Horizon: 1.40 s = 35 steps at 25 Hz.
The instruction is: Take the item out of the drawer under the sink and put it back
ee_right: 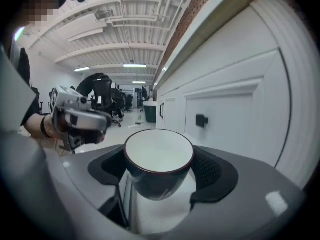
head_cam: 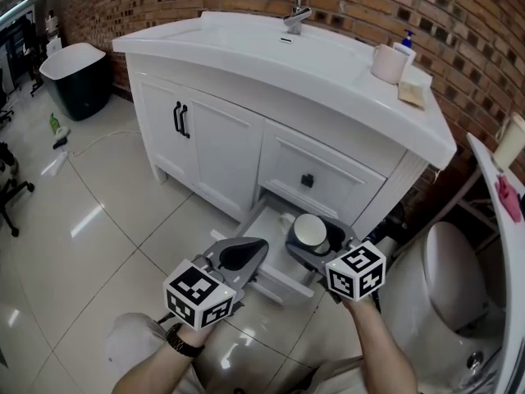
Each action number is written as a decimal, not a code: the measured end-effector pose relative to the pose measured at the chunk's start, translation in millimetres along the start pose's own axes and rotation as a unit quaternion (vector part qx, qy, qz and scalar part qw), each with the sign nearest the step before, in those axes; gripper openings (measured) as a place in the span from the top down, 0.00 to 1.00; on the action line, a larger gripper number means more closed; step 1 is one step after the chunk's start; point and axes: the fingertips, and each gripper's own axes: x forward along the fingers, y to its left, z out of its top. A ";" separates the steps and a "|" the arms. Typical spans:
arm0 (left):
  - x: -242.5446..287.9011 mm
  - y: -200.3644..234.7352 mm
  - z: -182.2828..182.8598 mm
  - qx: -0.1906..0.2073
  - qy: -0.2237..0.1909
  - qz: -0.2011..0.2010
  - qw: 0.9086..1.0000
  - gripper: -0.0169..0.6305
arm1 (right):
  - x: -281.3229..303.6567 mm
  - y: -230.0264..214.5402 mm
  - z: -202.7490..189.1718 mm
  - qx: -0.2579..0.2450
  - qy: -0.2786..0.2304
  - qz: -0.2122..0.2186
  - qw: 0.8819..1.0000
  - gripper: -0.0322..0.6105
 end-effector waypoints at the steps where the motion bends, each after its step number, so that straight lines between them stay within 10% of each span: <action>1: 0.2 -0.3 -0.4 -0.001 0.001 0.000 1.000 0.95 | 13.2 -1.3 -16.8 -0.001 0.029 0.004 1.000 0.34; 9: -3.0 1.2 8.9 -0.014 -0.014 0.008 1.000 0.95 | 78.7 -26.1 -93.1 0.041 0.136 0.000 0.990 0.33; 23: -10.0 6.4 9.7 -0.019 -0.018 0.016 1.000 0.95 | 74.5 -28.7 -101.8 0.014 0.155 -0.029 0.987 0.26; 28: -13.3 7.9 10.5 -0.026 -0.024 0.009 0.999 0.95 | 11.5 -25.5 -23.8 0.028 0.041 -0.074 0.996 0.28; 35: -16.7 3.8 8.2 -0.035 -0.024 -0.009 0.999 0.95 | -79.1 22.5 34.3 0.017 -0.101 -0.089 0.991 0.69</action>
